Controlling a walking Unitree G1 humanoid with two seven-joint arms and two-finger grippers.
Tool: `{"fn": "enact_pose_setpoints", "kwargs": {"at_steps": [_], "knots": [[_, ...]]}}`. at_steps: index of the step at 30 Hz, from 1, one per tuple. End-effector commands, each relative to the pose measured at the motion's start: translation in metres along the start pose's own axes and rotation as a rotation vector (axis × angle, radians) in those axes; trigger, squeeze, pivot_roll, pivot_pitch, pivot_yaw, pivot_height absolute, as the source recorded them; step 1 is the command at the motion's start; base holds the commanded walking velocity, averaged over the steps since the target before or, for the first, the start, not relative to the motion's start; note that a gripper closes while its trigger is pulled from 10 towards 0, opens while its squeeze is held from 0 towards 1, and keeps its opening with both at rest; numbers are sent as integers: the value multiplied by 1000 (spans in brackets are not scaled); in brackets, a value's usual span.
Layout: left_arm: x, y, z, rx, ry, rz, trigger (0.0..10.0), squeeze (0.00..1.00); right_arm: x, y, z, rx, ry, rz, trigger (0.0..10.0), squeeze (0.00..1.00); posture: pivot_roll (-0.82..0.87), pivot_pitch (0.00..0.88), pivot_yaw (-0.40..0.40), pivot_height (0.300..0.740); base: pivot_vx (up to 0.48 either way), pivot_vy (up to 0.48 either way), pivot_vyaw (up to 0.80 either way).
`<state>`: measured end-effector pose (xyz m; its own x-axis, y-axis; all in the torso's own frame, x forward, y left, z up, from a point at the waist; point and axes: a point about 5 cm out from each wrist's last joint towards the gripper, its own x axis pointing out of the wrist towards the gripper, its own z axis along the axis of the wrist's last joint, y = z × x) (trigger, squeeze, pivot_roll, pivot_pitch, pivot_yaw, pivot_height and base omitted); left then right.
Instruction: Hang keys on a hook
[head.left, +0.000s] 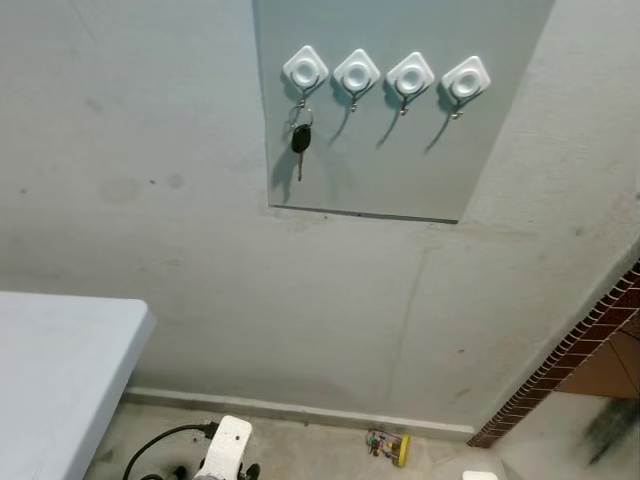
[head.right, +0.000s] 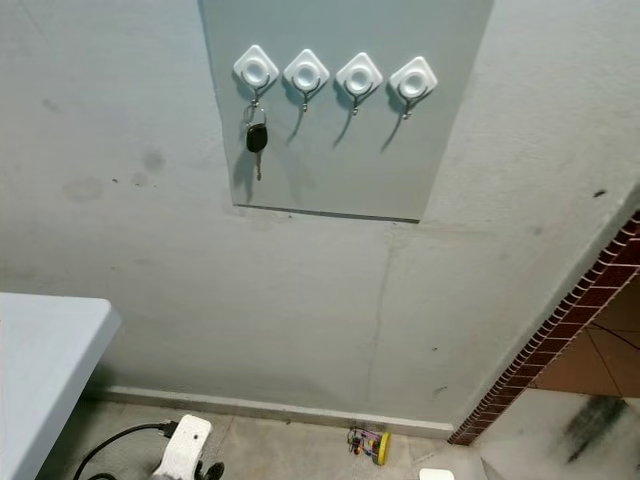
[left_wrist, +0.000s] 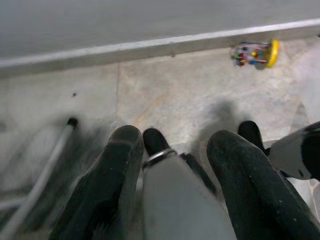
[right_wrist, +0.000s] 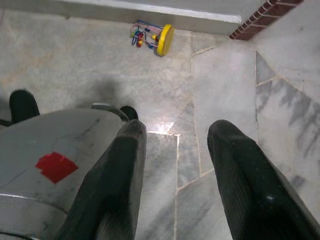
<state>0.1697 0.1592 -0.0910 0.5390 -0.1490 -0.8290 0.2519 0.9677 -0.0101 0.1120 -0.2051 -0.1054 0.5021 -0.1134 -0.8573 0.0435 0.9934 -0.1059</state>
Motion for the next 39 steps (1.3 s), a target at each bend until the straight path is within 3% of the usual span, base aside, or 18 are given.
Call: {"fn": "enact_pose_setpoints", "kwargs": {"at_steps": [1,5,19,39], "knots": [[-1,6,-3,-8,13,27,10000,0,1,2,2,-8,-6,6,10000,0,-156,0,23,740,0,0,563],[-1,4,-1,73,7,0,10000,0,2,4,7,-21,-17,19,10000,0,-156,0,20,740,0,0,569],[0,6,5,57,-7,14,10000,0,3,4,9,-52,-14,29,10000,0,-150,0,12,740,0,0,678],[-2,9,-2,53,15,19,10000,0,1,6,2,-64,5,50,10000,0,-149,0,6,740,0,0,800]]}}
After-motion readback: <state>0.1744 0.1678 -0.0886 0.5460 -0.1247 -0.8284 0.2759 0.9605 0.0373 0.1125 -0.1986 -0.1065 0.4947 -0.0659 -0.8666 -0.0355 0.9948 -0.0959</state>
